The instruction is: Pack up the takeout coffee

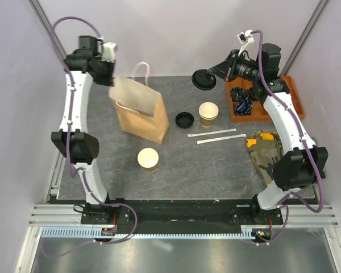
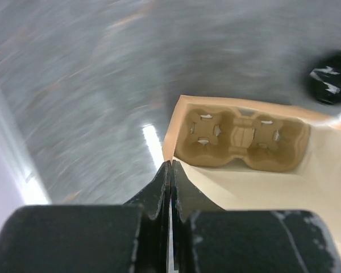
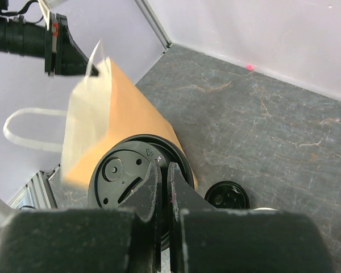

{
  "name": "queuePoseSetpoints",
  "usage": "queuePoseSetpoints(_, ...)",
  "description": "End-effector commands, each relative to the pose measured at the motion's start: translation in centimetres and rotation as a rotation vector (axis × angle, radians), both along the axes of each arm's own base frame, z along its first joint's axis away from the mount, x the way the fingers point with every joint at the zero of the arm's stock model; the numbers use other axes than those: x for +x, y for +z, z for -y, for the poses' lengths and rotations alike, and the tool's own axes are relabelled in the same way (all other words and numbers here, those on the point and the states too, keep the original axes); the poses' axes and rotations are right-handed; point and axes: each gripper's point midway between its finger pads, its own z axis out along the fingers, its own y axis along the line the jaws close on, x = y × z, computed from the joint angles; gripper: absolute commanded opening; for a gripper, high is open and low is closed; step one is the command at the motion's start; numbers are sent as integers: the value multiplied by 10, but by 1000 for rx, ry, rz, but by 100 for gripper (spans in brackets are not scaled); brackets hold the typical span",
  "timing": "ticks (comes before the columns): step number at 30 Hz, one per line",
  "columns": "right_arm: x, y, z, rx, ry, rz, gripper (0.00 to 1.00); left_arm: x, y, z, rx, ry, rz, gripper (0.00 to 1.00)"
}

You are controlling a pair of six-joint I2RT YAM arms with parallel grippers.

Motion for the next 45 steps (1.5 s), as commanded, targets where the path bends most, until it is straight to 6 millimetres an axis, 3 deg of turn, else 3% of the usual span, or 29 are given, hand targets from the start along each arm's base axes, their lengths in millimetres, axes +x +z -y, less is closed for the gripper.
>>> queuePoseSetpoints(1, 0, -2, -7, 5, 24, 22, 0, 16, -8, -70, 16, 198, 13, 2)
queuePoseSetpoints(5, -11, -18, -23, -5, 68, -5, 0, 17, -14, -108, 19, 280, 15, 2)
queuePoseSetpoints(9, -28, -33, -46, -25, 133, -20, 0, 12, -12, -117, 15, 295, 23, 2)
queuePoseSetpoints(13, -52, -50, -74, -56, 215, -19, 0, 5, -4, -115, 9, 282, 48, 3)
queuePoseSetpoints(18, -71, -69, -93, -100, 279, -9, 0, -1, -10, -106, -31, 263, 31, 5)
queuePoseSetpoints(25, -84, -80, -101, -129, 318, -13, 0, -4, 26, -97, -84, 268, 115, 2)
queuePoseSetpoints(32, -110, -97, -121, -153, 404, -14, 0, -12, 10, -96, -78, 262, 65, 7)
queuePoseSetpoints(35, -120, -103, -132, -158, 441, -11, 0, -13, 11, -94, -79, 253, 67, 18)
queuePoseSetpoints(36, -122, -103, -134, -159, 449, 0, 0, -13, 12, -95, -77, 256, 69, 31)
queuePoseSetpoints(39, -132, -105, -147, -157, 485, 18, 0, -14, 18, -99, -68, 273, 82, 57)
queuePoseSetpoints(41, -138, -110, -153, -158, 504, 21, 0, -15, 35, -102, -58, 292, 127, 68)
queuePoseSetpoints(42, -143, -110, -159, -153, 523, 31, 0, -15, 43, -104, -57, 303, 143, 78)
queuePoseSetpoints(43, -147, -115, -163, -155, 532, 25, 0, -18, 61, -109, -58, 315, 188, 80)
queuePoseSetpoints(45, -154, -116, -174, -147, 558, 48, 0, -24, 80, -112, -74, 334, 228, 91)
